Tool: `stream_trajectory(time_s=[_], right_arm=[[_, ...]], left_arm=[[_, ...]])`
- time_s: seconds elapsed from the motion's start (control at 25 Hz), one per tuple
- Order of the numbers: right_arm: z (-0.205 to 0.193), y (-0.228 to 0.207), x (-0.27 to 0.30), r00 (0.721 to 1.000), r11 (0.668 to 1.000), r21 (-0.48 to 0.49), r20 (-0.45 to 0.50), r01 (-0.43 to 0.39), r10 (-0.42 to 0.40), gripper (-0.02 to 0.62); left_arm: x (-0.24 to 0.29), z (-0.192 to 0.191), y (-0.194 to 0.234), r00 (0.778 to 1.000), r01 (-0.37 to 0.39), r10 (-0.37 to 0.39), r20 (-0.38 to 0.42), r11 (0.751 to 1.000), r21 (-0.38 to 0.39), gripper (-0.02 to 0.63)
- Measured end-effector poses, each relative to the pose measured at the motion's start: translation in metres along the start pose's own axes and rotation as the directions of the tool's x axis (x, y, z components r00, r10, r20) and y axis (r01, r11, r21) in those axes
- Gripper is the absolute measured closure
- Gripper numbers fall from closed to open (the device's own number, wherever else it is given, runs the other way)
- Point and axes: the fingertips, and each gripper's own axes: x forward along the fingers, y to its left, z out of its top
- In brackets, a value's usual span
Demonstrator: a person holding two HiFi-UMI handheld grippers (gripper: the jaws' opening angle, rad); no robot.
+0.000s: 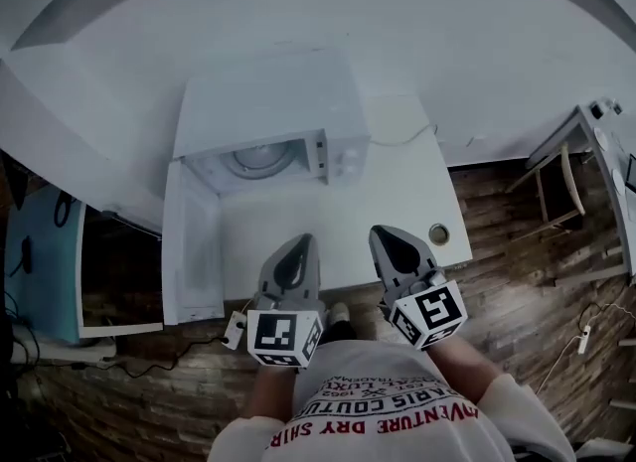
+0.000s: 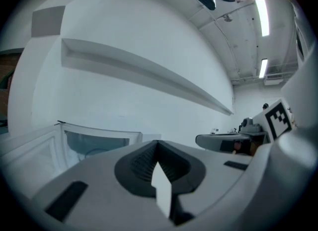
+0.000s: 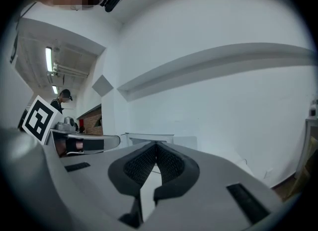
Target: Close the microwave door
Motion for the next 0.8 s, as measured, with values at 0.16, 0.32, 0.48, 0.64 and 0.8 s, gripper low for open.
stream_trajectory(time_s=[0.16,0.32,0.48,0.64,0.8], right_arm=[[0.004,-0.022,0.043,1.000,1.000,0.011,-0.007,0.027,-0.027,0.583],[0.005,-0.047,0.083,0.997,0.998,-0.013,-0.043,0.067,-0.068,0.583],[0.006,-0.064,0.124,0.994,0.996,-0.058,-0.084,0.069,-0.074,0.583],[0.006,-0.074,0.157,0.991,0.995,-0.088,-0.125,0.039,-0.050,0.583],[0.001,-0.076,0.184,0.988,0.998,-0.055,-0.153,-0.035,0.026,0.583]], left_arm=[[0.035,0.004,0.027,1.000,0.012,-0.012,-0.014,1.000,-0.019,0.604],[0.057,0.004,0.049,1.000,-0.011,0.010,-0.026,0.999,-0.041,0.604],[0.070,0.006,0.071,0.996,-0.084,0.082,-0.031,0.995,-0.061,0.604],[0.071,0.006,0.087,0.983,-0.181,0.178,-0.039,0.980,-0.081,0.604],[0.056,-0.003,0.103,0.952,-0.306,0.301,-0.060,0.946,-0.107,0.604]])
